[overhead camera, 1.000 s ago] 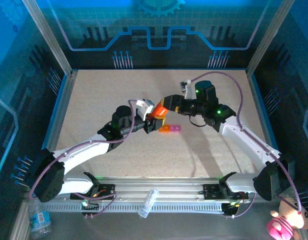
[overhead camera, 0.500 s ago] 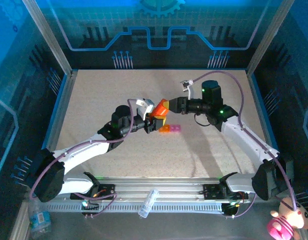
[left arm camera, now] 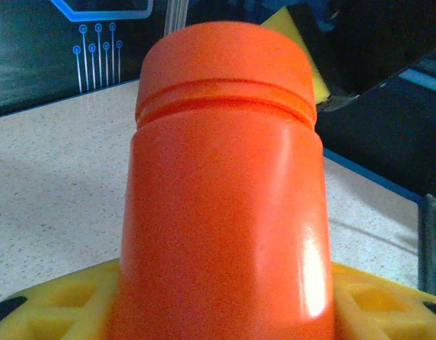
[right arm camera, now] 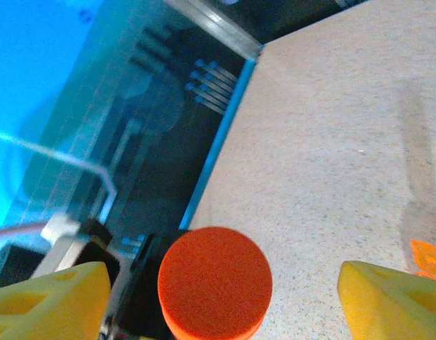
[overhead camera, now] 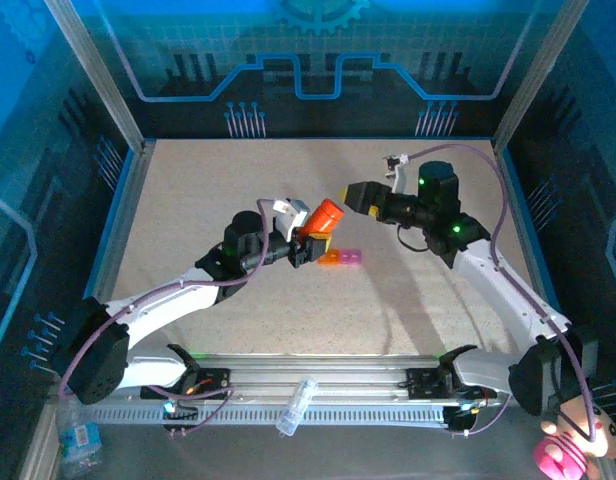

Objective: Sort the pills into containers

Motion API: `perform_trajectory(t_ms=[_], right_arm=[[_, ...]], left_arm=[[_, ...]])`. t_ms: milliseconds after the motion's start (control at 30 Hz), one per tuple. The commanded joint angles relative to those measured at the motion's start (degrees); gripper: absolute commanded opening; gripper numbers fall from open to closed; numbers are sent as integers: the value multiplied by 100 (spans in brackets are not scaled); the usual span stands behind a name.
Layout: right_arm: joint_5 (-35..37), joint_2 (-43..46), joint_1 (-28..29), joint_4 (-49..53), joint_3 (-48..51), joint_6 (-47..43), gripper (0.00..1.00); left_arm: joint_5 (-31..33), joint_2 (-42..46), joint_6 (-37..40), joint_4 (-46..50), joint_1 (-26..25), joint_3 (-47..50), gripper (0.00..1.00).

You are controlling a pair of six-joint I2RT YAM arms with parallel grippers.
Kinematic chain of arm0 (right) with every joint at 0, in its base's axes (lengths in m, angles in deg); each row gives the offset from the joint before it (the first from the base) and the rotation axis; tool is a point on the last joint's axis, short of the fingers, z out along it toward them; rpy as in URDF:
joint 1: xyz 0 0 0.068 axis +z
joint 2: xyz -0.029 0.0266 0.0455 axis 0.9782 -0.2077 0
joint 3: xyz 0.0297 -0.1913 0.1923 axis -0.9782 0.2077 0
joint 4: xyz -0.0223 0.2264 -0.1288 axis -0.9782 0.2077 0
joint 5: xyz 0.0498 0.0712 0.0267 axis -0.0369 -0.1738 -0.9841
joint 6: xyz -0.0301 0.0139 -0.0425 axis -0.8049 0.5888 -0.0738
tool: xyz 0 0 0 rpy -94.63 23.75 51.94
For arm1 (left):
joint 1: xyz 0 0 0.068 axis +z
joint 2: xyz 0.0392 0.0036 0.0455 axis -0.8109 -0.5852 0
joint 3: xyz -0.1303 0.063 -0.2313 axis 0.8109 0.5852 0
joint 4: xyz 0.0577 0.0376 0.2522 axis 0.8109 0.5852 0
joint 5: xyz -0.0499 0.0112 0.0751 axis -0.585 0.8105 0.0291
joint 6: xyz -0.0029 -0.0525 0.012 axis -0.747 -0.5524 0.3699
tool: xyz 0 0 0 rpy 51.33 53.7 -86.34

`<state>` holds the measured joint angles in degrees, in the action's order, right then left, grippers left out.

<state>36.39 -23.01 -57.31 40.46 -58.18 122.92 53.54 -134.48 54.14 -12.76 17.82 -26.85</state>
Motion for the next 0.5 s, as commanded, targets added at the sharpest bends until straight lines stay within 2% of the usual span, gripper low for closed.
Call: perform_trajectory(t_ms=[0,267,400,467], right_arm=[[1159,9,317,759,-363,514,85],[1237,-534,789,598,-637,699,85],[1231,-581,978,537,-596,659,79],[1180,-555,1013,471,-521,631,70]], left_arm=[[170,108,241,-41,13,-128,0],[173,142,221,-56,7,-115,0],[186,168,221,-68,6,-88,0],[190,169,215,-76,6,-85,0]])
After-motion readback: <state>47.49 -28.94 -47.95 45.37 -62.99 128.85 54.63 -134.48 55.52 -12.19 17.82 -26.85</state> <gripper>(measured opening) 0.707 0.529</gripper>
